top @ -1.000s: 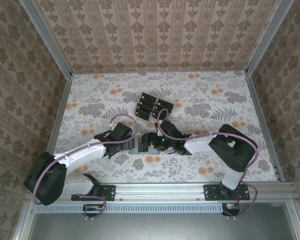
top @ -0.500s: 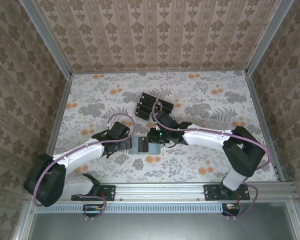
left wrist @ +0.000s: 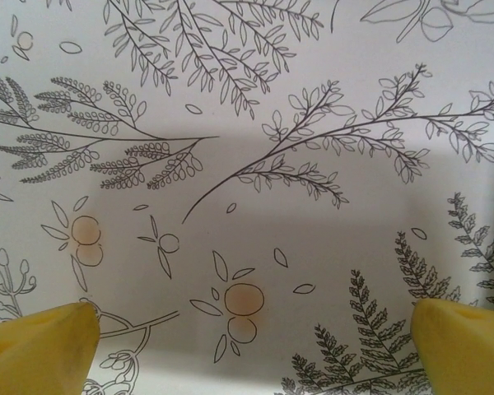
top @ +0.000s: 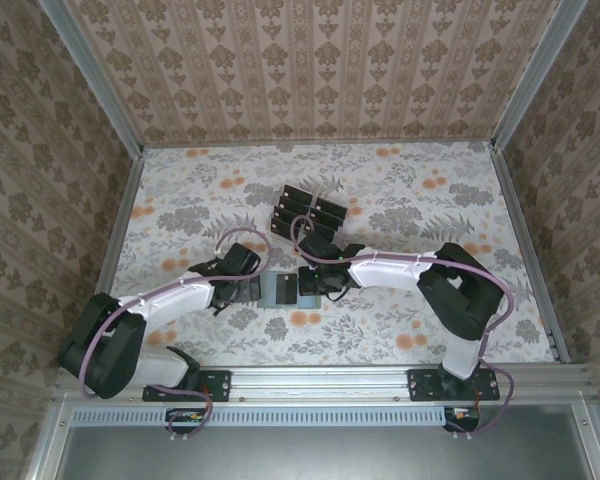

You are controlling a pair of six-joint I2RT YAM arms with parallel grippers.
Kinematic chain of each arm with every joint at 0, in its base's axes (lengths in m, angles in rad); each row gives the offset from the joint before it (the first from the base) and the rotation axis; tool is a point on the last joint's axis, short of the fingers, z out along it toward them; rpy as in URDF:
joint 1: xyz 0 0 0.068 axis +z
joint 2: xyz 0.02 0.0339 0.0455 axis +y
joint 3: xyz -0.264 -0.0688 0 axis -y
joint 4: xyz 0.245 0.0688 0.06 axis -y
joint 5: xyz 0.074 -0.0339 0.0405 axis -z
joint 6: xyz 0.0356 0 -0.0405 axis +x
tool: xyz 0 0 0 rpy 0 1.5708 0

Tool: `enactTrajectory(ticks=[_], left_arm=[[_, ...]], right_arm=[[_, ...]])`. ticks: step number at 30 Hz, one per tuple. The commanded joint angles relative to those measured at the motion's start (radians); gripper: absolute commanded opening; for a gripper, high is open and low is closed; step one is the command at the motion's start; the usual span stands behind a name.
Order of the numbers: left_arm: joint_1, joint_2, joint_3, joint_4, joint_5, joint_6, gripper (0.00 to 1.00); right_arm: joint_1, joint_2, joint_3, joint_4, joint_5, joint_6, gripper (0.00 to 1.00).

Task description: Put the credit cards into the card holder

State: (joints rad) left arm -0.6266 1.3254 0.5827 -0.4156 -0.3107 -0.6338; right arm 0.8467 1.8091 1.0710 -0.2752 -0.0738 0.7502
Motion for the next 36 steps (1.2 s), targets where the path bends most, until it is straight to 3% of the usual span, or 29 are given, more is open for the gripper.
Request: enactTrajectory(ticks=[1, 36], left_arm=[[0.004, 0.014, 0.016, -0.005, 0.01, 0.001, 1.0], [-0.027, 0.068, -0.007, 0.045, 0.054, -0.016, 1.0]], right_arm=[[0.013, 0.026, 0.039, -0.023, 0.017, -0.023, 0.04], [0.064, 0.171, 0.2, 0.016, -0.066, -0.002, 0.05]])
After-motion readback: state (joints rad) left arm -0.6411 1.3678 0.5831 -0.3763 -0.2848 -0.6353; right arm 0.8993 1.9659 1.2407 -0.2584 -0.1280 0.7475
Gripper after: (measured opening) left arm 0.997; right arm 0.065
